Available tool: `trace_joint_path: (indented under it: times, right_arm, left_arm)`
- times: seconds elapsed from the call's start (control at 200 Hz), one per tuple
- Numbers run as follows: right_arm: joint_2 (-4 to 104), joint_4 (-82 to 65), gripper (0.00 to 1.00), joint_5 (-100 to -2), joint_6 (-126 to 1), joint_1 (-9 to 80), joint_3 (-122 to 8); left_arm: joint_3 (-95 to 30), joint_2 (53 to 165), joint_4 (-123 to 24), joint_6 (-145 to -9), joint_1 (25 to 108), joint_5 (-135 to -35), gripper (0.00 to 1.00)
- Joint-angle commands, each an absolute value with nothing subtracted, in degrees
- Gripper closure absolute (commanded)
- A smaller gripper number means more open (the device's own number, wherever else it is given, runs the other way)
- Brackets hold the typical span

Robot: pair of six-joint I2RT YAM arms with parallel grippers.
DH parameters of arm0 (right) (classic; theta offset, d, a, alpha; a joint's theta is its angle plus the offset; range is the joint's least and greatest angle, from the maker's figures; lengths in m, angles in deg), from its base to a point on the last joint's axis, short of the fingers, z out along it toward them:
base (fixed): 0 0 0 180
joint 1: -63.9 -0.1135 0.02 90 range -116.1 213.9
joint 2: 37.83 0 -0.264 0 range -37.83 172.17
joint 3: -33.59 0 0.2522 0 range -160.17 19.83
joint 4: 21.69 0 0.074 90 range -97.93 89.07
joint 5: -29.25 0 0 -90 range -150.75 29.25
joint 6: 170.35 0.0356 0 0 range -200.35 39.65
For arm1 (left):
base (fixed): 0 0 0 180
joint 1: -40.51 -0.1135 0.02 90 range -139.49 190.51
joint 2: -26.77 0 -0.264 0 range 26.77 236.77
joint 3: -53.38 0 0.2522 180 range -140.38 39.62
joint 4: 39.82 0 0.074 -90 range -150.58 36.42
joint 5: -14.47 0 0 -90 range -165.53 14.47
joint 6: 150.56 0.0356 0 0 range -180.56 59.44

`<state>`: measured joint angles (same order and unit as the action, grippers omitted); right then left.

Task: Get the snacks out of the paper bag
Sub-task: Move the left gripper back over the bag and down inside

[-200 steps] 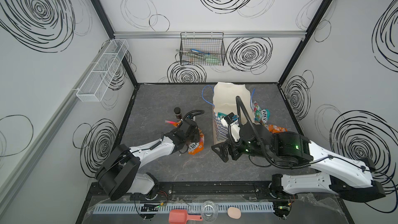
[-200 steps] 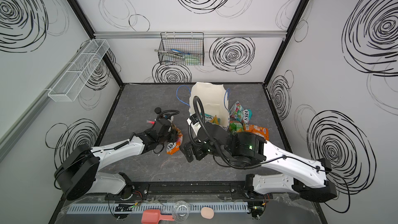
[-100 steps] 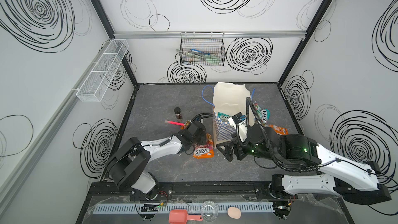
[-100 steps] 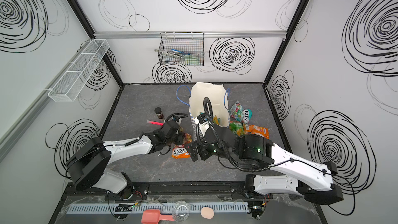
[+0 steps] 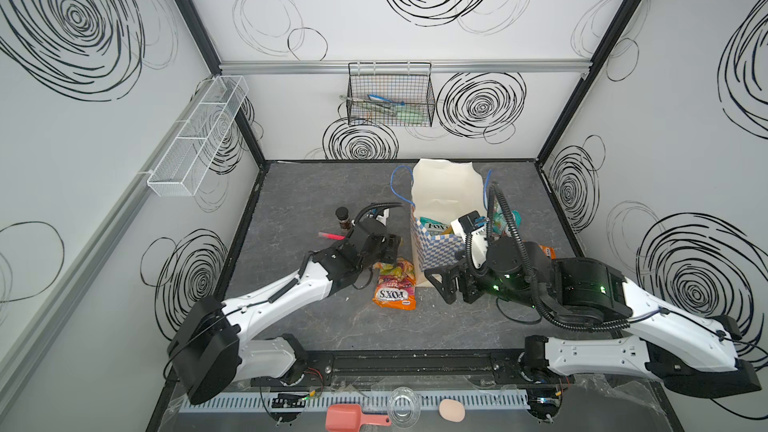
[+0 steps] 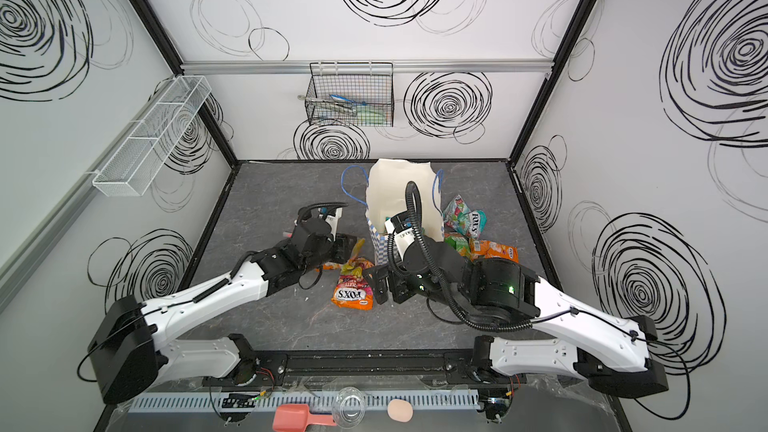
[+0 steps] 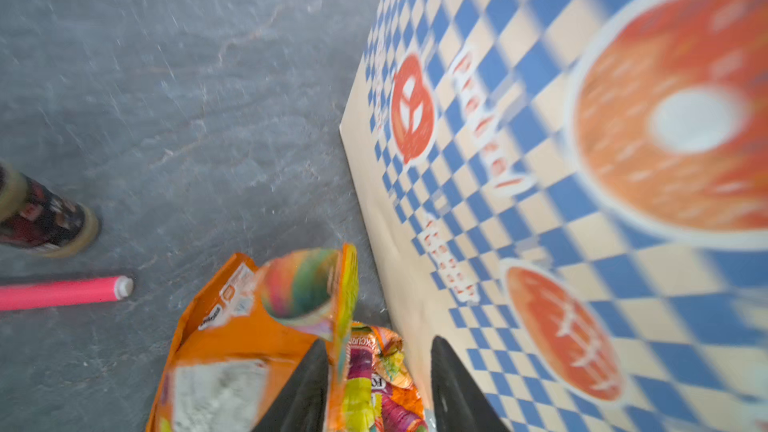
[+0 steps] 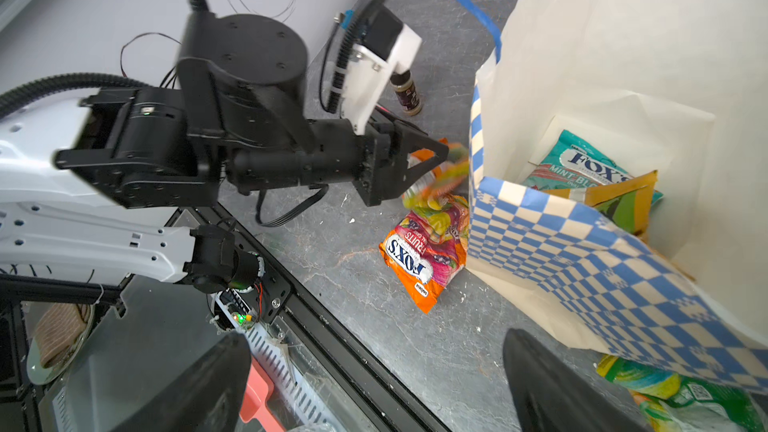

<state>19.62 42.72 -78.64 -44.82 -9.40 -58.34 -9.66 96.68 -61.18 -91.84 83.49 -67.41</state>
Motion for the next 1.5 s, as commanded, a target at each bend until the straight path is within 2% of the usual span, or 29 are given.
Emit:
trace_joint_path:
  times: [0.0, 0.1, 0.215, 0.455, 0.615, 0.881, 1.136, 1.496]
  right_arm:
    - [18.81, 43.91, 0.01, -80.72, -44.36, -7.05, -61.48]
    - [18.93, 44.01, 0.02, -79.15, -44.55, -3.36, -63.03]
    - [19.29, 44.54, 0.02, -74.61, -44.94, 2.32, -64.44]
    - [19.13, 46.38, 0.01, -68.83, -45.07, 9.54, -65.42]
    - [17.56, 48.19, 0.01, -69.40, -43.87, 10.32, -65.51]
    - [14.18, 50.93, 0.01, -71.46, -41.61, 10.38, -65.51]
    - [12.76, 53.74, 0.02, -73.29, -40.91, 10.51, -67.18]
    - [10.89, 55.28, 0.02, -74.24, -40.16, 10.53, -67.70]
  left_arm:
    - [-15.64, 90.83, -66.87, -92.49, 84.77, -63.21, 0.56]
    - [-23.12, 88.14, -71.95, -94.13, 85.76, -60.16, 0.56]
    - [-35.19, 90.37, -78.30, -94.26, 86.84, -58.06, 0.56]
    - [-61.41, 105.78, -86.18, -89.24, 90.99, -58.42, 0.55]
    - [-71.89, 115.41, -89.06, -86.21, 92.36, -58.09, 0.49]
    - [-78.24, 125.79, -90.39, -82.24, 94.05, -57.92, 0.36]
    - [-78.32, 133.37, -92.01, -81.48, 94.75, -59.04, 0.35]
    - [-73.94, 139.86, -91.71, -83.19, 93.75, -65.67, 0.34]
